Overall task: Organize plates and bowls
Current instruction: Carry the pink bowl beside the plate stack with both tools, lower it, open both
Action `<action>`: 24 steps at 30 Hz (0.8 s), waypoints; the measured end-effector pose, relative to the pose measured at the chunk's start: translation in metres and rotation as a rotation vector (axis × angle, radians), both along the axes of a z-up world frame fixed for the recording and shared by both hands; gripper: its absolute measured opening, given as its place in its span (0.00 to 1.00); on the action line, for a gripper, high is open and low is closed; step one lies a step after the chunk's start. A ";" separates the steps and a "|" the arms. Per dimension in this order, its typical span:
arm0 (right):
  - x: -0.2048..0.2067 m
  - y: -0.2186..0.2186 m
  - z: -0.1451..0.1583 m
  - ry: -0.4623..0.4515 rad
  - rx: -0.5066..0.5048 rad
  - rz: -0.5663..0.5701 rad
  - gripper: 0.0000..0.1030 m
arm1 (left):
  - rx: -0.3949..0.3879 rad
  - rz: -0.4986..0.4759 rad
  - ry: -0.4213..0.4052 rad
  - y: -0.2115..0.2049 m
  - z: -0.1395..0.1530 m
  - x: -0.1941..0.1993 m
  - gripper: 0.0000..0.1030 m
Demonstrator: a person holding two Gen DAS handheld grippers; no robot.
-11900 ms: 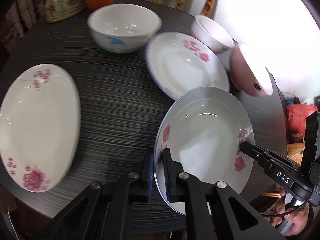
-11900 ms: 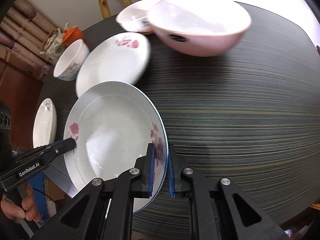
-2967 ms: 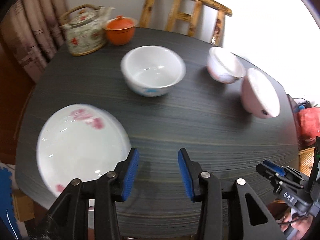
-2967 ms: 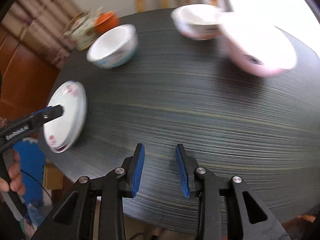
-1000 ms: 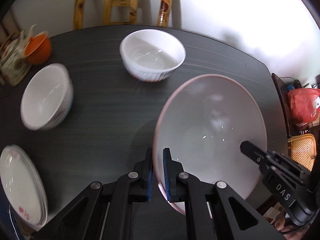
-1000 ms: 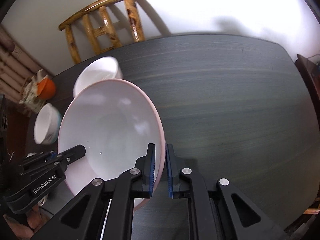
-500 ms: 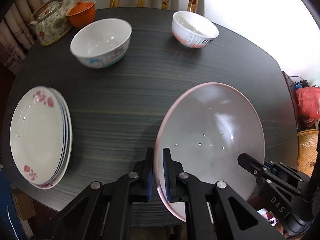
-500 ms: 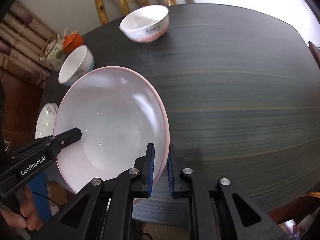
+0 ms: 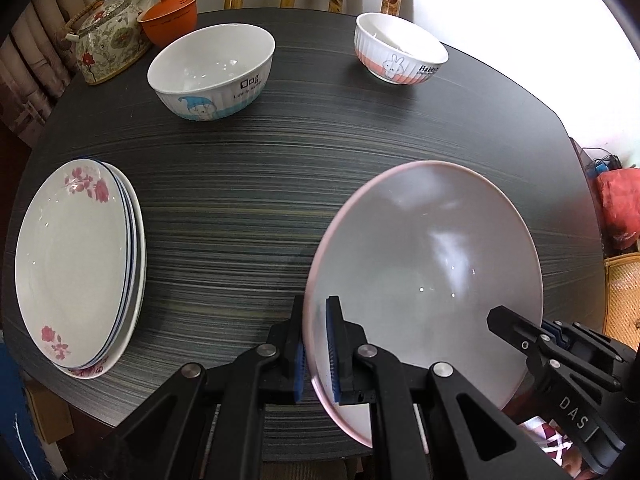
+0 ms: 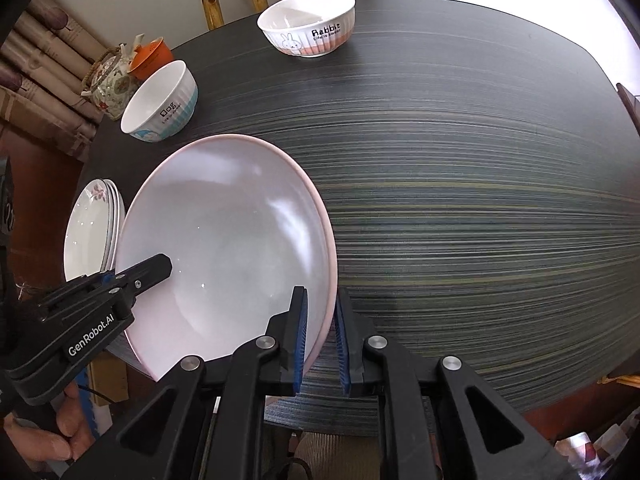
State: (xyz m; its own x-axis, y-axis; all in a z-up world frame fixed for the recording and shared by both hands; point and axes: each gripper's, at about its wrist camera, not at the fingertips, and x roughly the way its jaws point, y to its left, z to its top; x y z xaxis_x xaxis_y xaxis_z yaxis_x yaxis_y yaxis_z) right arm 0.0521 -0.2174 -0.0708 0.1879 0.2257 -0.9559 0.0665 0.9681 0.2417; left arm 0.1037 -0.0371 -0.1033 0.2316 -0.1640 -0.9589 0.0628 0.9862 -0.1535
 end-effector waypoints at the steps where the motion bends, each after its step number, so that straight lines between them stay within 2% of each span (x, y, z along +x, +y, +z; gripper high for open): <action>1: 0.001 -0.001 0.000 0.001 0.002 -0.001 0.13 | 0.001 0.000 0.002 -0.001 -0.001 0.003 0.08; 18: 0.010 -0.002 -0.009 0.025 0.035 0.008 0.16 | 0.011 0.000 0.017 0.002 0.001 0.003 0.11; 21: 0.010 -0.002 -0.007 0.013 0.042 0.011 0.25 | 0.005 0.011 0.020 0.008 0.005 0.004 0.21; 24: 0.010 -0.003 0.000 -0.006 0.033 0.017 0.38 | 0.002 0.004 0.003 0.014 0.015 0.005 0.28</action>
State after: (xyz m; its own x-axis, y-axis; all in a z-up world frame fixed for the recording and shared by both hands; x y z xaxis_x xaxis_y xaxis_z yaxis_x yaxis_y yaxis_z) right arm 0.0624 -0.2206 -0.0710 0.1898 0.2602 -0.9467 0.0486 0.9606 0.2738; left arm 0.1085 -0.0226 -0.0886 0.2298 -0.1608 -0.9599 0.0588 0.9867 -0.1512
